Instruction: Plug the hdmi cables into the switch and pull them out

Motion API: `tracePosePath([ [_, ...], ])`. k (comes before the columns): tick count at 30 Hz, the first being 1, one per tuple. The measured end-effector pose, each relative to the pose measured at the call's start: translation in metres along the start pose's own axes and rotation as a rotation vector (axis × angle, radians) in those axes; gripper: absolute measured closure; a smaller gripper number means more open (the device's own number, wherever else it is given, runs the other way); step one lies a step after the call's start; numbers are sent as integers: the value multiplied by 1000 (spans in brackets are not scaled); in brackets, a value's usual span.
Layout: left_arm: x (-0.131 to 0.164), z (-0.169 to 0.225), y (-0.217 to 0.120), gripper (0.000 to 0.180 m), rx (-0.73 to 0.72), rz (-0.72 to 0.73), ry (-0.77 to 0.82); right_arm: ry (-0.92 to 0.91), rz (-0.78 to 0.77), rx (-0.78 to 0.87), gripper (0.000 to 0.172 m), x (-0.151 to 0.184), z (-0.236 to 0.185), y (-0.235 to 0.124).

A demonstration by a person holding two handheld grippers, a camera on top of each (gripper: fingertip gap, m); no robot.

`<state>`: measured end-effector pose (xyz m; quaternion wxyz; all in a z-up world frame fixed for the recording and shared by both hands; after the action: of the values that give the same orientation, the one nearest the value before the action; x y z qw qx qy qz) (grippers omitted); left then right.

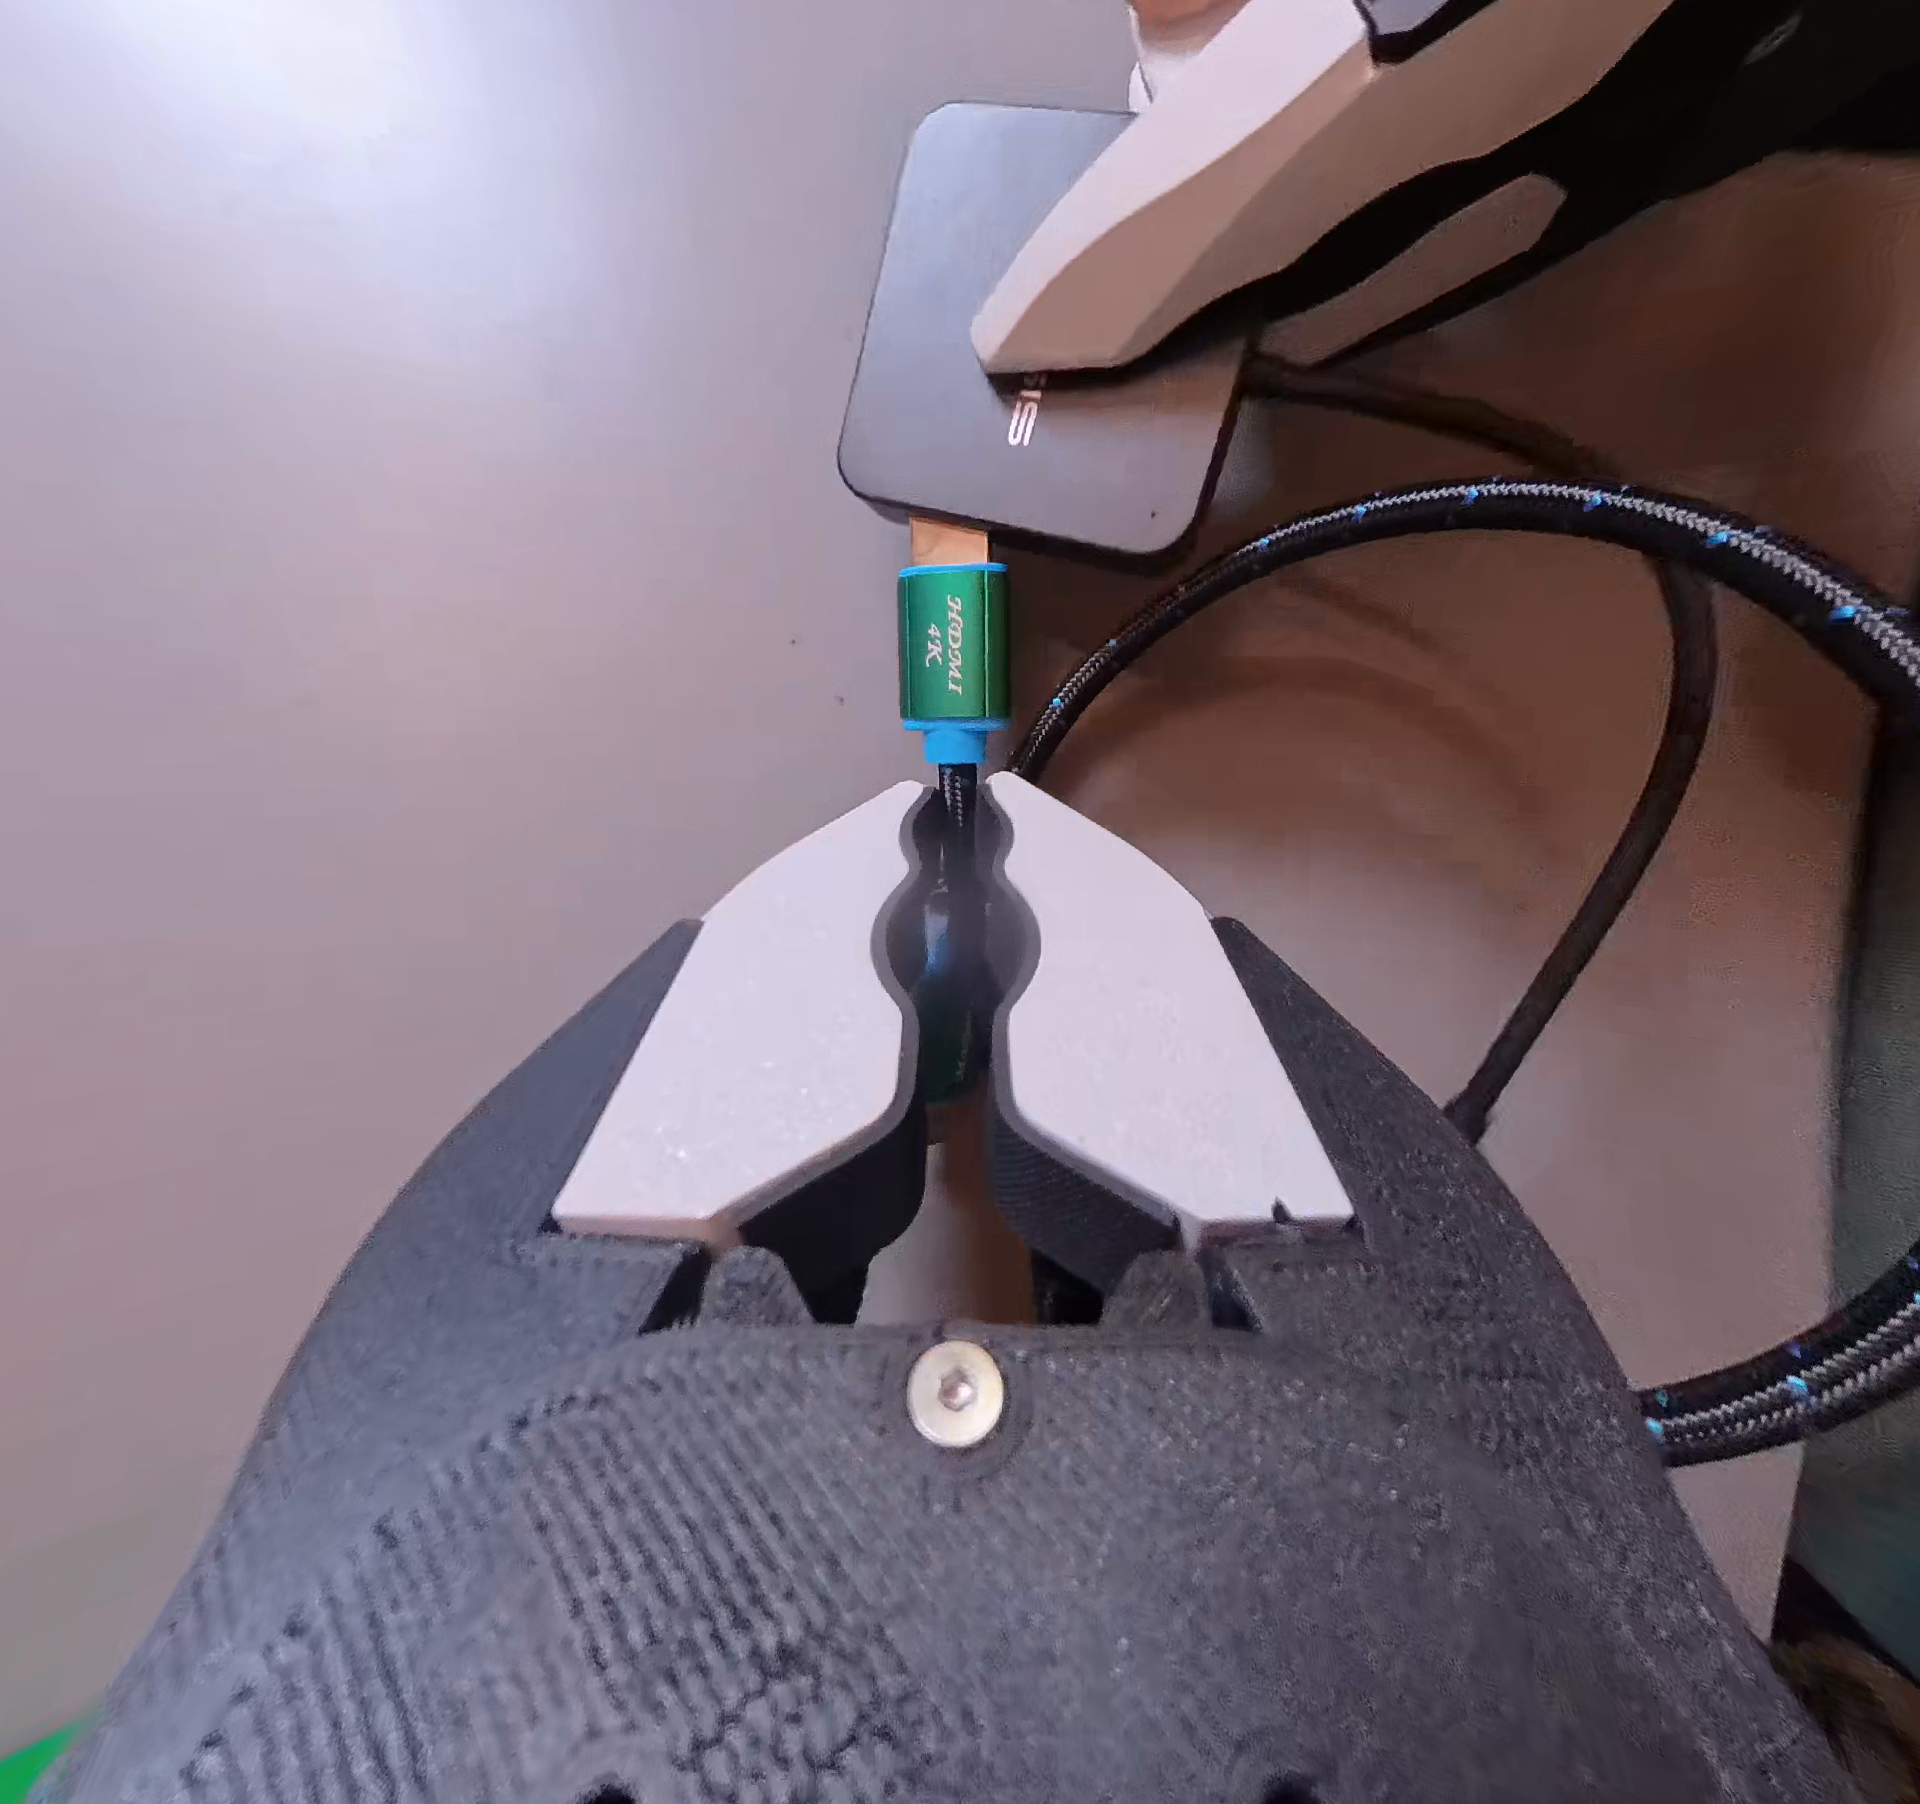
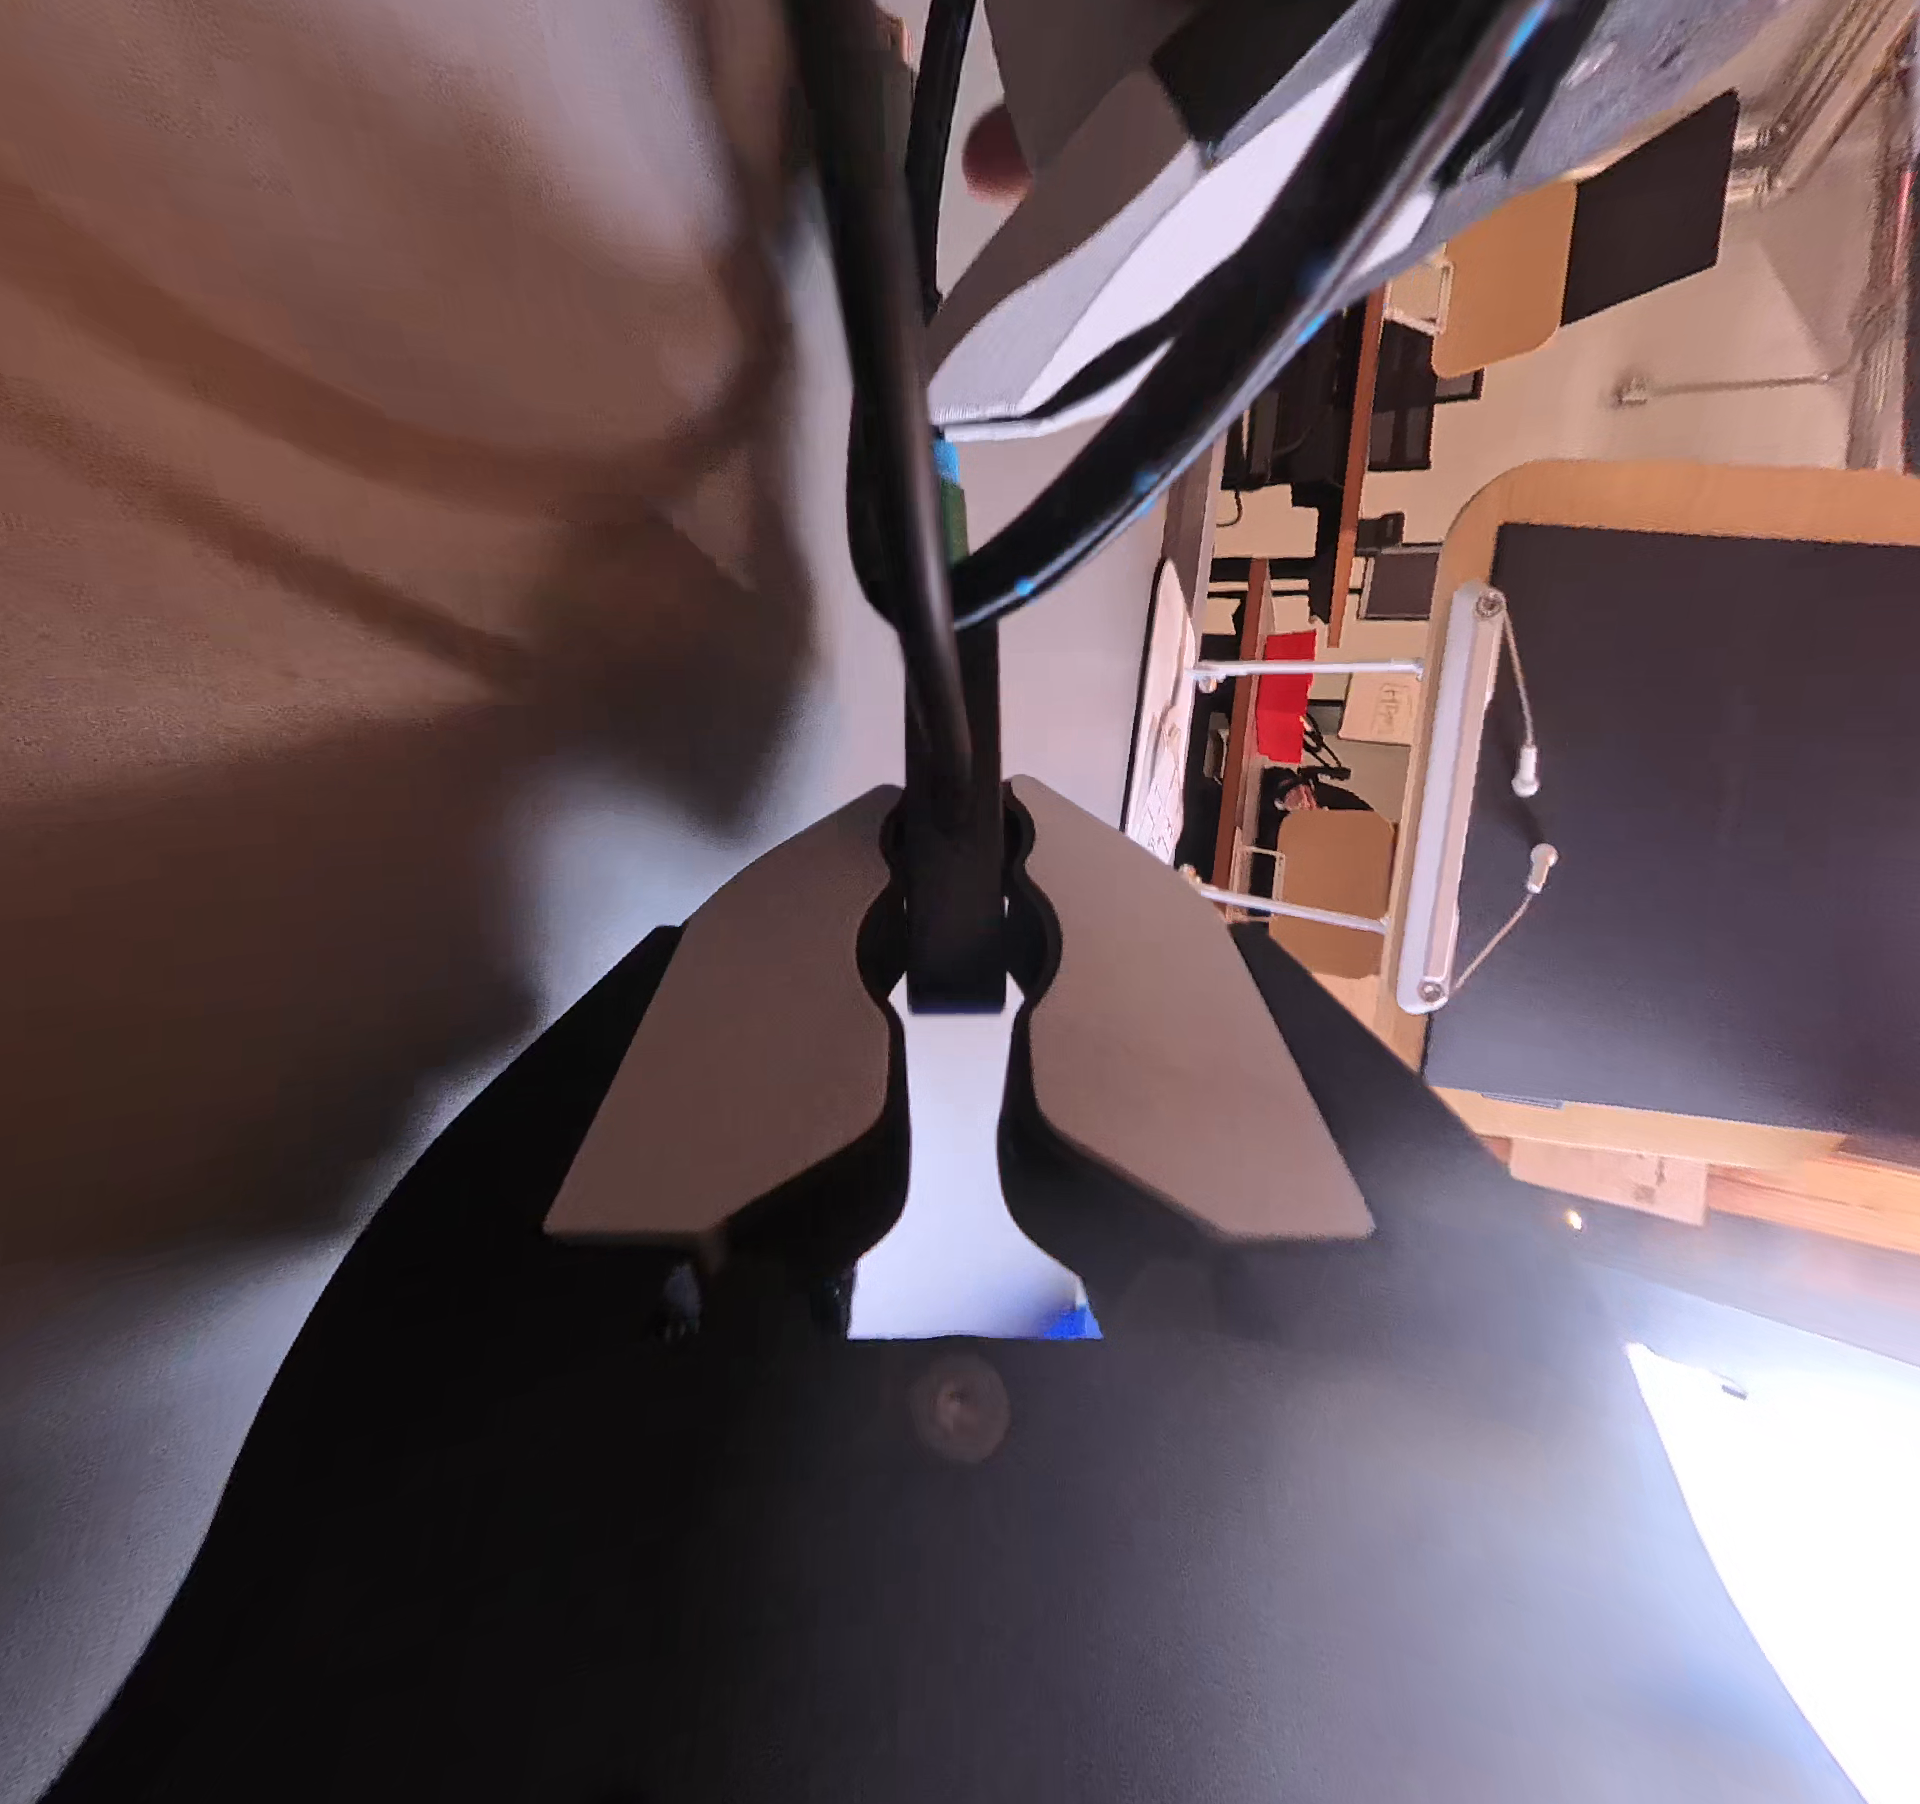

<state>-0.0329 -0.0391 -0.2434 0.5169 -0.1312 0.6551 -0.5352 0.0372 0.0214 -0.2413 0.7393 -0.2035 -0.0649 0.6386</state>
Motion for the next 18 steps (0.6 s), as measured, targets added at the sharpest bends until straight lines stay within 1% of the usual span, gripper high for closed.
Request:
tracePosePath([
  [2,1,4,1,175,5,-15,49,11,35,-8,158,-5,-1,-3],
  [5,1,11,3,174,76,9,132,39,78,-45,158,-4,-4,-4],
  [11,5,23,5,173,171,26,221,97,194,-144,158,-7,-9,-12],
  [14,7,24,7,173,206,30,229,92,199,-165,153,-8,-13,-12],
  [16,8,26,8,173,226,39,235,102,176,-180,151,-7,-16,-9],
  [18,8,27,8,173,240,45,245,90,169,-192,155,-8,-19,-9],
])
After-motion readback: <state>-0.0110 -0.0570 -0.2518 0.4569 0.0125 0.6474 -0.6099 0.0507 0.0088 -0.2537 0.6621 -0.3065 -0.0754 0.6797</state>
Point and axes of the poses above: each gripper's, where its closed fingertips meet, y out along the fingers, x out of its underside, z = x × y across the jaws, the point moved 3 cm from there along -y, back along the fingers, and after that the axes turned 3 degrees about y, right-handed, at the moved point
